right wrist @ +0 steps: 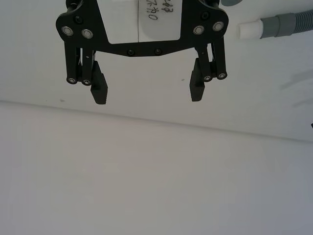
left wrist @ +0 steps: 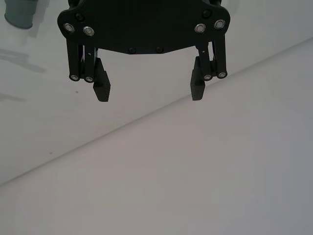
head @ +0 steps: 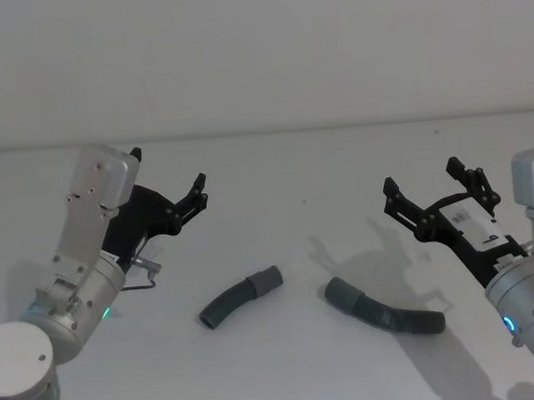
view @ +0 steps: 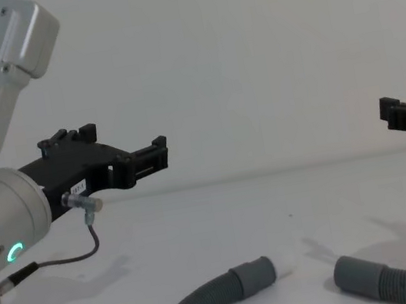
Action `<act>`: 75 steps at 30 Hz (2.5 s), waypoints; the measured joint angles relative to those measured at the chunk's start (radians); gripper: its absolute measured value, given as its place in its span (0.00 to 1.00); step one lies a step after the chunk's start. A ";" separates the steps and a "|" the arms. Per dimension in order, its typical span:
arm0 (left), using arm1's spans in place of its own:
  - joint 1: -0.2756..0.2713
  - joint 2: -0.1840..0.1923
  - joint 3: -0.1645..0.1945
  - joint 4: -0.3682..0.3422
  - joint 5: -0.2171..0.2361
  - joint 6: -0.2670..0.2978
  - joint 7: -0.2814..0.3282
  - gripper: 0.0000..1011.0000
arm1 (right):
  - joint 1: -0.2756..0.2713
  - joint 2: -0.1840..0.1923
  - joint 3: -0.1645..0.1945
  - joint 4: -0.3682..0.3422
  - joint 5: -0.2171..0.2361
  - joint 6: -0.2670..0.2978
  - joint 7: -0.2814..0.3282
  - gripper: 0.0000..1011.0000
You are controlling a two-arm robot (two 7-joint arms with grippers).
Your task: Use both hands to pick up one end of the pipe from the table, align the ends, and insert them.
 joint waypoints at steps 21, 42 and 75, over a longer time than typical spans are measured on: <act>0.000 0.000 0.000 0.000 0.000 0.000 0.000 0.99 | 0.000 0.000 0.000 0.000 0.000 0.000 0.000 0.99; 0.000 0.000 0.000 0.000 0.000 0.000 0.000 0.99 | 0.000 0.000 0.000 0.000 0.000 0.000 0.000 0.99; -0.080 0.048 0.038 -0.039 -0.092 0.214 -0.255 0.99 | 0.114 0.169 -0.001 0.074 0.153 0.161 0.361 0.99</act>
